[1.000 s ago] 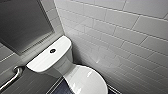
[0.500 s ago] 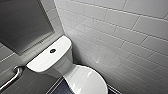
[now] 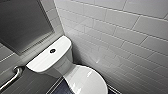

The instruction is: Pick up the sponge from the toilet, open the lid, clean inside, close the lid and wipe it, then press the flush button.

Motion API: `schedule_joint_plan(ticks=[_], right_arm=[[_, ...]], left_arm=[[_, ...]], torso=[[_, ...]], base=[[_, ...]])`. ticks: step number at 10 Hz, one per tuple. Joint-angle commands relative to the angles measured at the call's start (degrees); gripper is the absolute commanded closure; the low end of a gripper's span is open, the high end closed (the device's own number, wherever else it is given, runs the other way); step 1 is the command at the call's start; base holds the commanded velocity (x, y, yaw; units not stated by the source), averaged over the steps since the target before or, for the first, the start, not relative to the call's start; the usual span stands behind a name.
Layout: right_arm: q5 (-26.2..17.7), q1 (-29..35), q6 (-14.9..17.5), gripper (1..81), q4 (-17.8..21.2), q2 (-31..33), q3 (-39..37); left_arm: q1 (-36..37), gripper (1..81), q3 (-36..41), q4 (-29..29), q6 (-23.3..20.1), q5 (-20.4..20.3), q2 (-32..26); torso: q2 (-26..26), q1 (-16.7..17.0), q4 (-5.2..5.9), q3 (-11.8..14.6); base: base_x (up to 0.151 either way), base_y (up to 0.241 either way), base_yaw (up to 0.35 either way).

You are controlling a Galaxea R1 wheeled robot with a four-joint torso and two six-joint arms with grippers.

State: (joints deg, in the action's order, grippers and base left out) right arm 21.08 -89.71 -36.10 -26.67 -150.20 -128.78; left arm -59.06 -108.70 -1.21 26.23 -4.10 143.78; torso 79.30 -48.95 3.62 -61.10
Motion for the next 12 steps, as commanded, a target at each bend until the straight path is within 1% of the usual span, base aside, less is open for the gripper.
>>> schedule_joint_plan(ticks=[1, 2, 3, 4, 5, 7, 12], right_arm=[[-3.1, -1.8, 0.0, 81.1, -1.7, 0.9, -0.1], [-3.1, -1.8, 0.0, 81.1, -2.2, 0.8, -0.1], [-3.1, -1.8, 0.0, 81.1, -2.2, 0.8, 0.1], [-3.1, -1.8, 0.0, 81.1, -2.2, 0.8, 0.2], [-3.1, -1.8, 0.0, 81.1, -2.3, 0.7, 0.2], [-3.1, -1.7, -0.1, 81.1, -2.2, 0.1, -0.1], [-3.1, -1.2, -0.4, 81.1, -2.2, 0.0, -0.4]], left_arm=[[4.7, 1.0, 1.4, -1.3, 4.3, 3.7, -0.5], [5.5, 1.0, 1.4, -1.3, 4.3, 3.7, 0.4], [6.1, 1.0, 1.4, -1.3, 4.3, 3.7, 1.1], [6.8, 1.0, 1.5, -1.3, 4.3, 3.7, 1.9], [7.9, 1.0, 1.6, -1.3, 4.3, 3.6, 2.4], [10.3, 1.0, 3.4, -1.9, 4.8, 3.8, 3.2], [10.9, 1.0, 4.5, -1.6, 5.4, 5.9, 8.0]], torso=[[0.0, 0.0, 0.0, -1.6], [0.0, 0.0, 0.0, -5.4], [0.0, 0.0, 0.0, -5.7], [0.0, 0.0, 0.0, -1.5], [0.0, 0.0, 0.0, -2.9], [0.0, 0.0, 0.0, -3.8], [0.0, 0.0, 0.0, -3.8]], base=[[0.0, 0.0, 0.0], [0.0, 0.0, 0.0], [0.0, 0.0, 0.0], [0.0, 0.0, 0.0], [0.0, 0.0, 0.0], [0.0, 0.0, 0.0], [0.0, 0.0, 0.0]])
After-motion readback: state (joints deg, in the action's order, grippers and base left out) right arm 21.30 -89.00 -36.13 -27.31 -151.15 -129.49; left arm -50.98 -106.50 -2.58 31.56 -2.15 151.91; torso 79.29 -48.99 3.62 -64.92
